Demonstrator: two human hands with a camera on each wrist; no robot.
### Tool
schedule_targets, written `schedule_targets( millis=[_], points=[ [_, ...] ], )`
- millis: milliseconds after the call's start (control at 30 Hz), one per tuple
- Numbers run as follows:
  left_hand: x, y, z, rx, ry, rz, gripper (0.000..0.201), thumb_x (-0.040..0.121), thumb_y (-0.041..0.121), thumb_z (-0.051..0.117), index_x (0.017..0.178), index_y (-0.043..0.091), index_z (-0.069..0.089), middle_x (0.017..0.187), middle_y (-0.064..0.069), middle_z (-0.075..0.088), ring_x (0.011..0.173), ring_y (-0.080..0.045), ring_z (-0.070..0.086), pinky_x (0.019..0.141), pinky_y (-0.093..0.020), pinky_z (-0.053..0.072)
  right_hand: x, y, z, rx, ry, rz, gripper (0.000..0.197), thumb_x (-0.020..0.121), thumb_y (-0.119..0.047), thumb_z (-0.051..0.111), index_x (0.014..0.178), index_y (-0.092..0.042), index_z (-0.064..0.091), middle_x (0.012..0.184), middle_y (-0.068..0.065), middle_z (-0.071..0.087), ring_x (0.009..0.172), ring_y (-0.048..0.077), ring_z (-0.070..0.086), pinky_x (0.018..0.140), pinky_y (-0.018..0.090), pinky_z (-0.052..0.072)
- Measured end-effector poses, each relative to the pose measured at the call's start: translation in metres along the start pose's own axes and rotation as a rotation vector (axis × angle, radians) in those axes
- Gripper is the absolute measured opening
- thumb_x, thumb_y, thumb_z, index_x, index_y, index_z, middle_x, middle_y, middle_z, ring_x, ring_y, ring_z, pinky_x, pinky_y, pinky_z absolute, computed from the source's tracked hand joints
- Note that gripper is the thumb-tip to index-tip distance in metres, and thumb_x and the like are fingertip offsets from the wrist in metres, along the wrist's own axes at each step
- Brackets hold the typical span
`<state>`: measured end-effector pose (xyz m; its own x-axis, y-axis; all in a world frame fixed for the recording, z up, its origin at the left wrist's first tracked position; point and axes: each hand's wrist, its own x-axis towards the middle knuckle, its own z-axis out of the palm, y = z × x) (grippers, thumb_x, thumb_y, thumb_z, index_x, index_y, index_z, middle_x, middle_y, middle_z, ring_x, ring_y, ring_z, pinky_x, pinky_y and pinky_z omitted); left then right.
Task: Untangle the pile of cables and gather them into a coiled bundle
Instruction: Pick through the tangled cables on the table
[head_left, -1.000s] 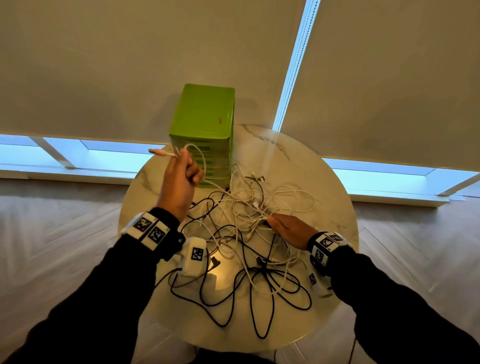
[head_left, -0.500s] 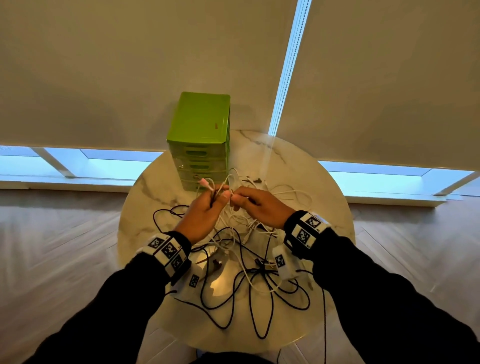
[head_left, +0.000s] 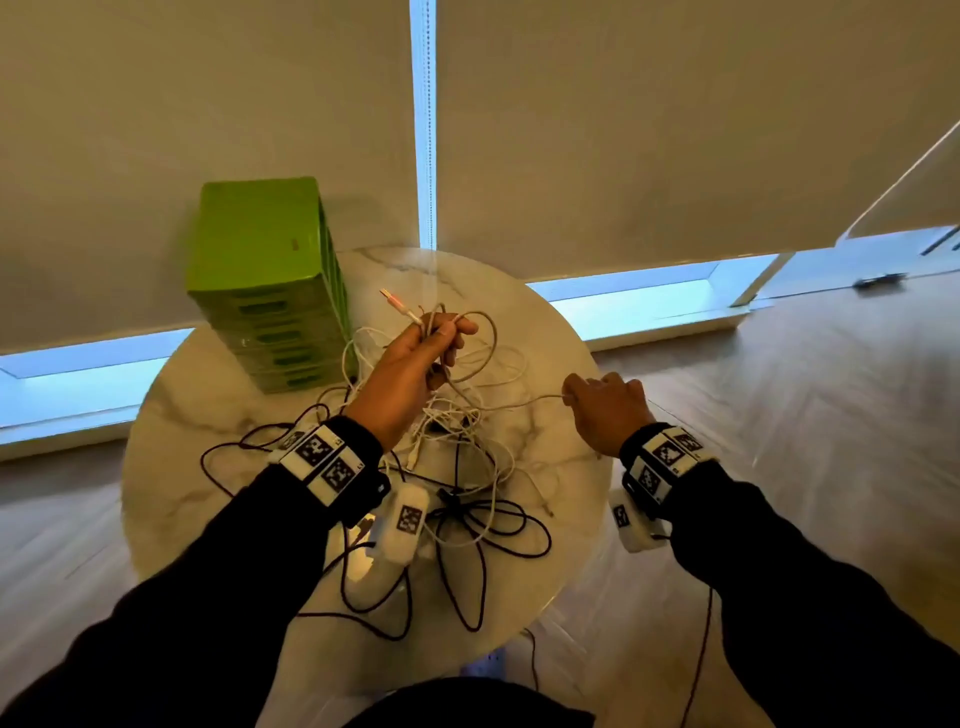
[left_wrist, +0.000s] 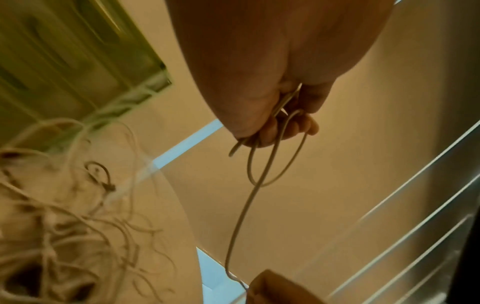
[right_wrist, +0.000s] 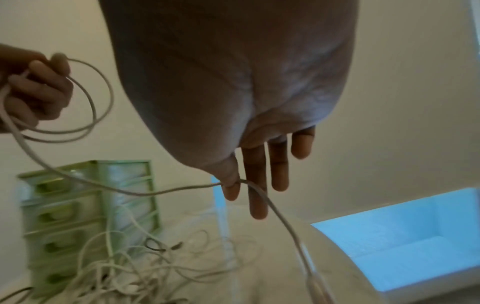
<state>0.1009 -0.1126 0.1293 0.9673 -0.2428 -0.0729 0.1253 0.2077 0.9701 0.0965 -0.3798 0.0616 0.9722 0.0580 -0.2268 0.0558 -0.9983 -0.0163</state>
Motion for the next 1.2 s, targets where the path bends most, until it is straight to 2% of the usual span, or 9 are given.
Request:
schedule_targets(
  millis=[200, 367, 500, 567, 667, 800, 933, 1067, 1200],
  points=[
    [0.006, -0.033, 0.056, 0.03, -0.208, -0.109, 0.037, 0.106, 0.027, 0.046, 0.087, 0.036, 0.077, 0.093, 0.003, 0.052, 0.082, -0.006, 0.043, 0.07, -0.023, 0.033, -0.065, 0.03, 0.031, 0.339, -0.259, 0.181, 0.032, 0.095, -0.038, 0.05, 0.123, -0.026, 0.042, 0.122, 0.003, 0.062, 0.112, 0.028, 0.054, 0.093, 0.04, 0.029],
    [-0.005, -0.069, 0.086, 0.056, -0.294, -0.21, 0.031, 0.105, 0.033, 0.048, 0.095, 0.03, 0.077, 0.084, 0.008, 0.051, 0.083, -0.009, 0.045, 0.072, -0.026, 0.036, -0.098, 0.003, 0.059, 0.498, -0.108, -0.04, 0.072, 0.087, -0.055, 0.061, 0.148, -0.038, 0.025, 0.154, -0.002, 0.032, 0.14, 0.024, 0.032, 0.114, 0.047, 0.022],
    [-0.009, -0.079, 0.094, 0.294, -0.311, -0.193, 0.028, 0.106, 0.038, 0.043, 0.107, 0.032, 0.071, 0.083, 0.023, 0.061, 0.079, 0.0, 0.05, 0.074, -0.026, 0.037, -0.11, -0.025, 0.043, 0.853, -0.051, -0.1, 0.027, 0.105, -0.039, 0.046, 0.116, -0.017, 0.054, 0.103, -0.003, 0.068, 0.089, 0.008, 0.061, 0.092, 0.031, 0.048],
    [-0.004, -0.08, 0.087, 0.419, -0.234, -0.141, 0.035, 0.107, 0.044, 0.037, 0.111, 0.031, 0.069, 0.087, 0.015, 0.057, 0.074, -0.001, 0.048, 0.072, -0.026, 0.038, -0.115, -0.023, 0.03, 0.933, -0.041, -0.039, 0.031, 0.108, -0.036, 0.036, 0.106, -0.01, 0.053, 0.081, -0.012, 0.06, 0.07, 0.0, 0.057, 0.069, 0.018, 0.048],
    [0.006, -0.08, 0.07, 0.387, -0.155, -0.068, 0.04, 0.107, 0.05, 0.034, 0.106, 0.032, 0.07, 0.086, 0.007, 0.051, 0.07, -0.004, 0.046, 0.068, -0.027, 0.038, -0.117, 0.005, 0.03, 0.803, -0.019, 0.077, 0.029, 0.109, -0.035, 0.031, 0.102, -0.018, 0.054, 0.079, -0.018, 0.052, 0.07, -0.002, 0.052, 0.069, 0.017, 0.039],
    [0.009, -0.072, 0.056, 0.197, -0.145, -0.092, 0.04, 0.109, 0.038, 0.033, 0.103, 0.016, 0.066, 0.076, 0.008, 0.055, 0.065, -0.008, 0.052, 0.057, -0.02, 0.038, -0.113, 0.045, 0.062, 0.39, -0.437, 0.313, 0.034, 0.104, -0.02, 0.041, 0.136, -0.011, 0.05, 0.133, 0.013, 0.058, 0.118, 0.033, 0.058, 0.097, 0.036, 0.045],
    [0.003, -0.073, 0.051, 0.137, -0.212, -0.107, 0.039, 0.109, 0.035, 0.034, 0.104, 0.01, 0.064, 0.079, 0.001, 0.059, 0.071, -0.014, 0.062, 0.062, -0.024, 0.046, -0.107, 0.021, 0.068, 0.326, -0.369, 0.311, 0.105, 0.09, -0.033, 0.066, 0.159, -0.014, -0.011, 0.166, 0.016, -0.009, 0.153, 0.034, 0.008, 0.123, 0.044, 0.018],
    [-0.004, -0.072, 0.048, 0.161, -0.258, -0.131, 0.041, 0.109, 0.034, 0.033, 0.11, 0.007, 0.064, 0.085, -0.001, 0.061, 0.08, -0.014, 0.065, 0.072, -0.023, 0.051, -0.086, -0.046, 0.037, 0.777, -0.191, -0.185, 0.098, 0.087, -0.032, 0.073, 0.16, -0.021, 0.008, 0.16, 0.007, 0.032, 0.146, 0.021, 0.033, 0.117, 0.039, 0.032],
    [-0.001, -0.063, 0.038, 0.204, -0.225, -0.12, 0.046, 0.108, 0.041, 0.032, 0.107, 0.011, 0.066, 0.087, -0.001, 0.065, 0.082, -0.016, 0.064, 0.072, -0.028, 0.052, -0.075, -0.079, 0.026, 1.112, -0.087, -0.14, 0.038, 0.097, -0.042, 0.058, 0.127, -0.022, 0.046, 0.095, -0.005, 0.065, 0.086, 0.015, 0.065, 0.085, 0.046, 0.056]
  ],
)
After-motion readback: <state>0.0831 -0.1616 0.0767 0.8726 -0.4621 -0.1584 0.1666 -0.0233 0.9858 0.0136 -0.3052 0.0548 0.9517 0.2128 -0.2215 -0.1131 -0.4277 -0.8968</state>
